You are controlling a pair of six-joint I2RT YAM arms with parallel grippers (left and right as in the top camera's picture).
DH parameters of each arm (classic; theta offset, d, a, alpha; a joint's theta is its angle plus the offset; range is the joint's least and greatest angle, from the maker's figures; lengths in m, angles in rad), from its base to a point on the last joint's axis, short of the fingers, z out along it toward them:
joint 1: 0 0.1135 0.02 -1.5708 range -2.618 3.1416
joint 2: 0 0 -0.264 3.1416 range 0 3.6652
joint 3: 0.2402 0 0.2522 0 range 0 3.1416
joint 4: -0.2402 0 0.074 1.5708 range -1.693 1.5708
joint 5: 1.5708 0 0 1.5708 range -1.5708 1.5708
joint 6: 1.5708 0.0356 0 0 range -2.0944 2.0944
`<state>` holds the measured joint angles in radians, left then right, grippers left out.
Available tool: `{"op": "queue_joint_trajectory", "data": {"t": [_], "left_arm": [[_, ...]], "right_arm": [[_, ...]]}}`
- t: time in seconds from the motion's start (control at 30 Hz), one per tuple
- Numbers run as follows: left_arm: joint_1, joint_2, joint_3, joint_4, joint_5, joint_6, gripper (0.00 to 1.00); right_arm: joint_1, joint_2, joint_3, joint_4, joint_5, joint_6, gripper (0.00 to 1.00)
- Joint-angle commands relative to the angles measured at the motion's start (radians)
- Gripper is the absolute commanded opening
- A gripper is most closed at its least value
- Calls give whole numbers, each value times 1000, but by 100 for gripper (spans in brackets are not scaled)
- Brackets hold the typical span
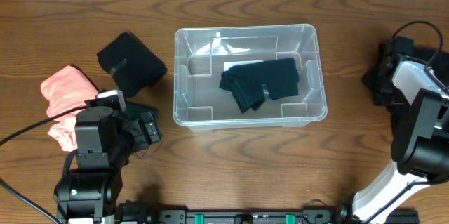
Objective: Pack container
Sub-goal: 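Lower the black garment into the bin, release, and press it flat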
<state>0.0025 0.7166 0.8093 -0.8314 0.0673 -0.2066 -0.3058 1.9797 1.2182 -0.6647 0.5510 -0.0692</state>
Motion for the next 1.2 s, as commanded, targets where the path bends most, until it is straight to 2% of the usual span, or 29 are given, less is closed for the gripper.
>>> {"op": "queue_joint_trajectory", "data": {"t": [0.0,0.03,0.1,0.2,0.47,0.7,0.9,1.0,1.17], "left_arm": [[1,1,15,-1,-9,-6,98],[1,1,14,-1,-9,-6,98],[1,1,15,-1,-9,-5,98],[1,1,14,-2,-9,-5,98],[1,1,14,-2,-9,-5,98],[1,1,15,-2,-8,-6,98],[1,1,15,-2,-8,-6,98],[1,1,14,-2,-9,-5,98],[1,1,14,-2,-9,-5,98]], "right_arm": [[-6,28,-2,-1,-28,13,38],[1,22,2,-5,-29,13,28],[20,3,18,-22,-29,26,15],[61,-53,59,-62,-32,31,2],[267,-332,206,-161,-33,-10,1],[625,-544,225,-94,-32,-113,1],[908,-518,224,-53,-72,-115,1],[990,-452,219,-57,-88,-92,1],[1036,-316,186,-77,-88,-43,2]]}}
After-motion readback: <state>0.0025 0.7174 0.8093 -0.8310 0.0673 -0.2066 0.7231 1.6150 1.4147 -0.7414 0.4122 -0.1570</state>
